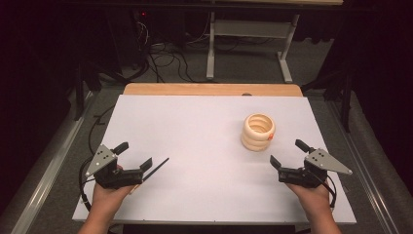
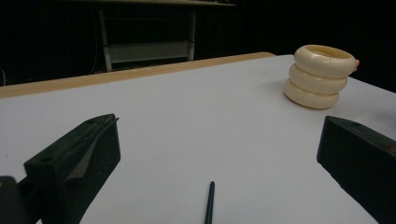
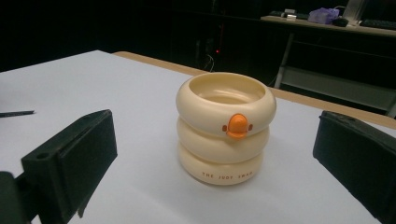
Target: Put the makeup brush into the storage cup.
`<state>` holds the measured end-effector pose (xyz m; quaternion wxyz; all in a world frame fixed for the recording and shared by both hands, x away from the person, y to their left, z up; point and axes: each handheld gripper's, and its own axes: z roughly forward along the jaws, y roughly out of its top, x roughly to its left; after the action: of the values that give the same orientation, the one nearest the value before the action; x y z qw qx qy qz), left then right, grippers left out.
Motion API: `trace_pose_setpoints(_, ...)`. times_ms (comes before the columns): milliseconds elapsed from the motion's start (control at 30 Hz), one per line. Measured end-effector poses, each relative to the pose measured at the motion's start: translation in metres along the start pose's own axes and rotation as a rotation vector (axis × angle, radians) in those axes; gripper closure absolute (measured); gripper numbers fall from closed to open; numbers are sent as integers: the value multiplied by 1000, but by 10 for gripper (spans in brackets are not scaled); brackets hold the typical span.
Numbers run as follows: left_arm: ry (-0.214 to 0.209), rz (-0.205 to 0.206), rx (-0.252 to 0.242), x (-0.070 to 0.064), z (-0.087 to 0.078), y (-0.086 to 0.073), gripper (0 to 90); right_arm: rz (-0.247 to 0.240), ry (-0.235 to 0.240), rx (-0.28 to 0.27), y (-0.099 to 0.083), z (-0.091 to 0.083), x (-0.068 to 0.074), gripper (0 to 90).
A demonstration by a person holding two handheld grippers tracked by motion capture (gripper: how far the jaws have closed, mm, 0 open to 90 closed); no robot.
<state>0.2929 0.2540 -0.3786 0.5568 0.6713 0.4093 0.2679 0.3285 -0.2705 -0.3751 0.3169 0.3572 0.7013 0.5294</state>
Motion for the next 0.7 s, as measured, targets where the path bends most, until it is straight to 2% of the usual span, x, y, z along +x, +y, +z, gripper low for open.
trace_pose_setpoints(267,-6,6,-13,-1,-3,2,2,2,-2,2,-1,0,0,10)
trace_pose_setpoints(700,-12,39,-23,-6,-4,4,2,3,-1,7,-2,1,-1,10)
